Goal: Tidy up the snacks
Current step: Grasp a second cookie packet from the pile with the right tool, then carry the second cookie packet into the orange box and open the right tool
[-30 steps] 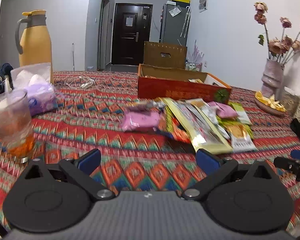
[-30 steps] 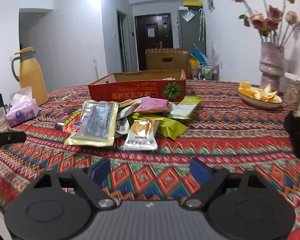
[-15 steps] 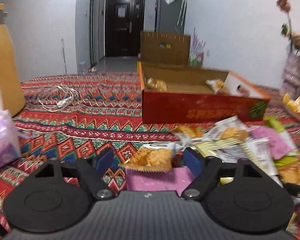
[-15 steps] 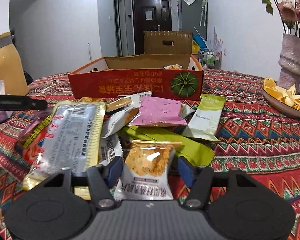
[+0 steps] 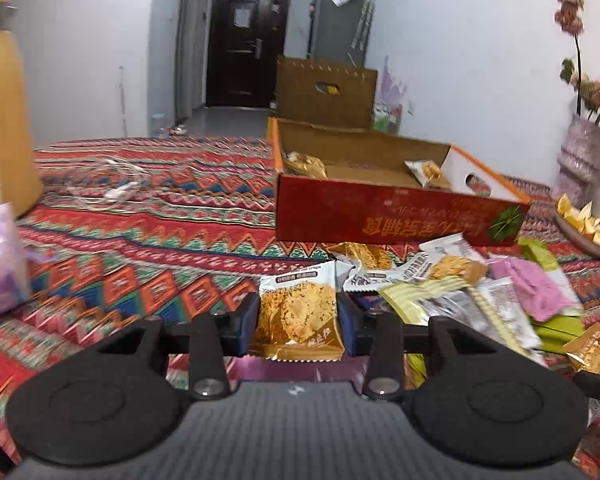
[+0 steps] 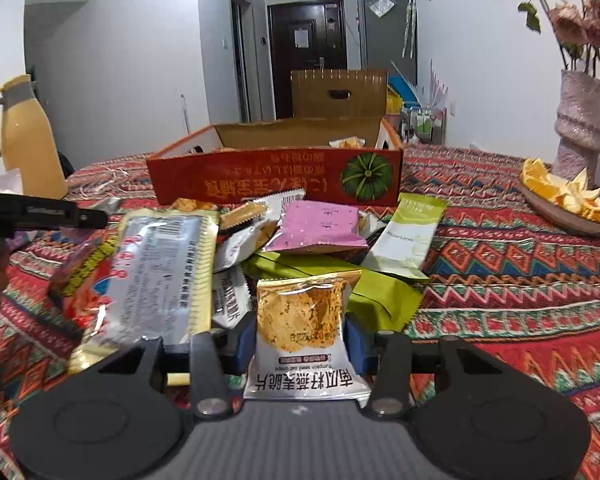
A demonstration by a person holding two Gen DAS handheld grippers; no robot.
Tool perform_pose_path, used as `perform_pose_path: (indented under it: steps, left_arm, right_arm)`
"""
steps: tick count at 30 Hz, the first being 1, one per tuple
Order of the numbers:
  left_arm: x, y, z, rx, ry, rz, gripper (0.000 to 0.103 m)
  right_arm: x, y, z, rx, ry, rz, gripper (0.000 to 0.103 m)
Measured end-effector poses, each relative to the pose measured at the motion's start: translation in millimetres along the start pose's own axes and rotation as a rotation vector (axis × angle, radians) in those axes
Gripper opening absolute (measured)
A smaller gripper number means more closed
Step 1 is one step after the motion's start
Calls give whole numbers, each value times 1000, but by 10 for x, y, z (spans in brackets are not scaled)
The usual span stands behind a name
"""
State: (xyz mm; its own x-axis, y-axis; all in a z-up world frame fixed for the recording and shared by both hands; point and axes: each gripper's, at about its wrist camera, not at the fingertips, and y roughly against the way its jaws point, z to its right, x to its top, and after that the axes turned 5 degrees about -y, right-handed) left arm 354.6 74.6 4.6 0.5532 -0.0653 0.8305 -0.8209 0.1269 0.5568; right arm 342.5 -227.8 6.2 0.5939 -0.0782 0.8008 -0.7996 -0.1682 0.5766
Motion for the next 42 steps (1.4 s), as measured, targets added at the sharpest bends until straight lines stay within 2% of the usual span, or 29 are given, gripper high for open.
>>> perform_pose_path:
  steps: [4,10,15,20,28,32,36,39,42]
  left_arm:
    - [-150,681,61,16,49,78,41]
    - [-533,1497,271,-9,114,89,41]
    - [-751,1831,467,-20,87,90,41]
    - [-786,2025,603,-37,68,120,41]
    - [-703,1935,685,-45,49,117,41]
    - [-451,1763,654,-59,32,135,41]
    - [5,1500,631,-66,-8,194,41]
    - [410,1205,619,-64,-43,235,41]
    - [848,843,602,-63,-45,244,41]
  right_arm:
    - [-79,342,15,2,3,27,45]
    - [-252,805,33,8,13,49,45]
    - [-397,1101,38,26,14,65,45]
    - [-466,1280,60,40,19,80,45]
    - [-440,1245,129,41,1,82,45]
    - [-255,1148,186,85,-10,84,45]
    - [184,1048,281,153,-3,114,45]
    - [661,903,342,177,26,146,45]
    - [1161,678,391,207,44,161,45]
